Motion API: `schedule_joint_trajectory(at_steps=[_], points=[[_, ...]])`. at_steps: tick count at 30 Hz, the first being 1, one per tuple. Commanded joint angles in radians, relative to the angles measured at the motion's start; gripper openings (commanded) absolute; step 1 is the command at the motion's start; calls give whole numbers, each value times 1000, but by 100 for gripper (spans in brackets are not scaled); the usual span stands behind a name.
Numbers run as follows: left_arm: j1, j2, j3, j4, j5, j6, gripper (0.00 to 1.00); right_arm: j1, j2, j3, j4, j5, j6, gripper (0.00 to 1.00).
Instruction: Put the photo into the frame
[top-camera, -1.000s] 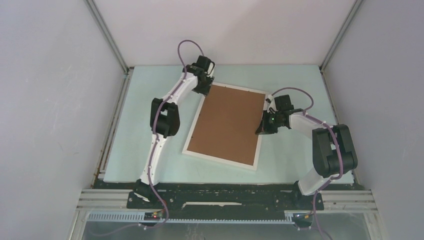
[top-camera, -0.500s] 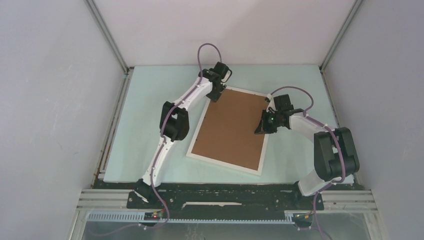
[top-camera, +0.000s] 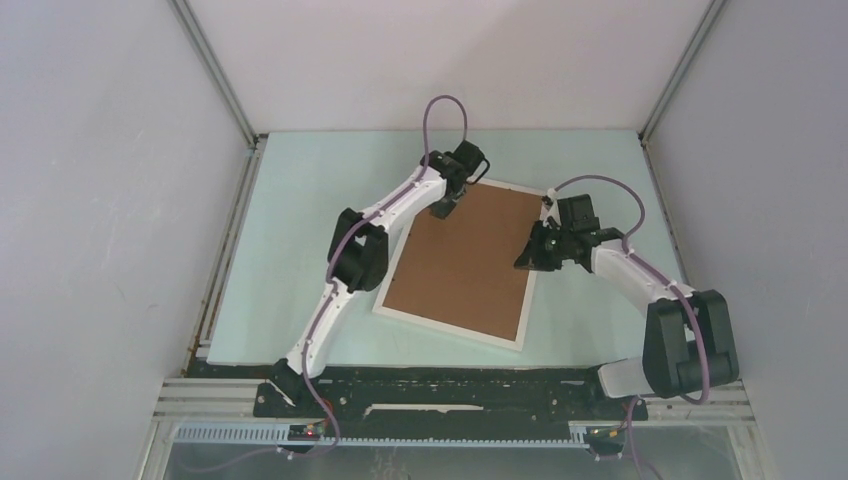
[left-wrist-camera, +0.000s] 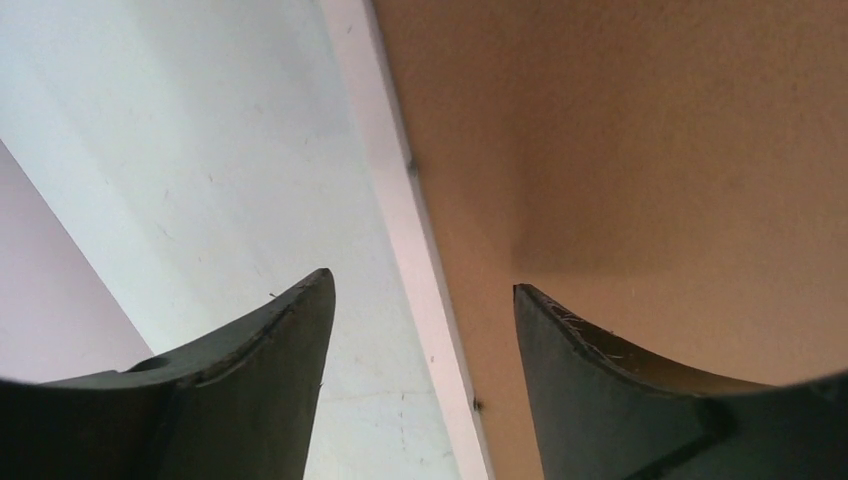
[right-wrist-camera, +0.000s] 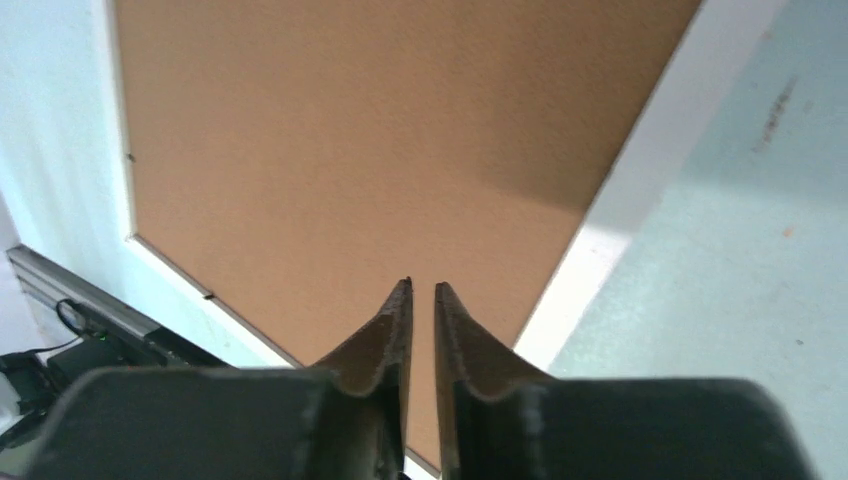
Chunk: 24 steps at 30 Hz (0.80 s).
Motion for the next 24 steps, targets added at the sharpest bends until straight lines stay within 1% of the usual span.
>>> schedule_joint_trajectory(at_steps=[1,2,4,8,12,15,17,19,21,24], points=[[3,-319,-133,27,15,-102,76,-17,-52,-14,-49,90,53,29],[2,-384,-197,36,38,-142,78,-18,-58,-14,-61,111,56,34],[3,-552,-373,80,81,-271,82,-15,-78,-14,-77,154,58,45],[2,-903,-806,204,208,-535,93,-4,-104,-5,-95,205,47,59],[1,-1239,-1258,432,449,-860,98,-8,-109,3,-112,261,49,66],[-25,-1450,-1556,588,483,-1133,100,-12,-110,3,-113,318,52,68],[-72,-1555,-1671,627,444,-1289,100,-11,-95,3,-105,323,58,67],[-143,-1606,-1715,598,376,-1437,100,-11,-77,0,-96,324,77,65],[-196,-1587,-1728,530,361,-1611,100,-3,-59,-10,-77,324,95,61],[-238,-1515,-1762,509,427,-1788,100,14,-26,-21,-60,322,112,55]])
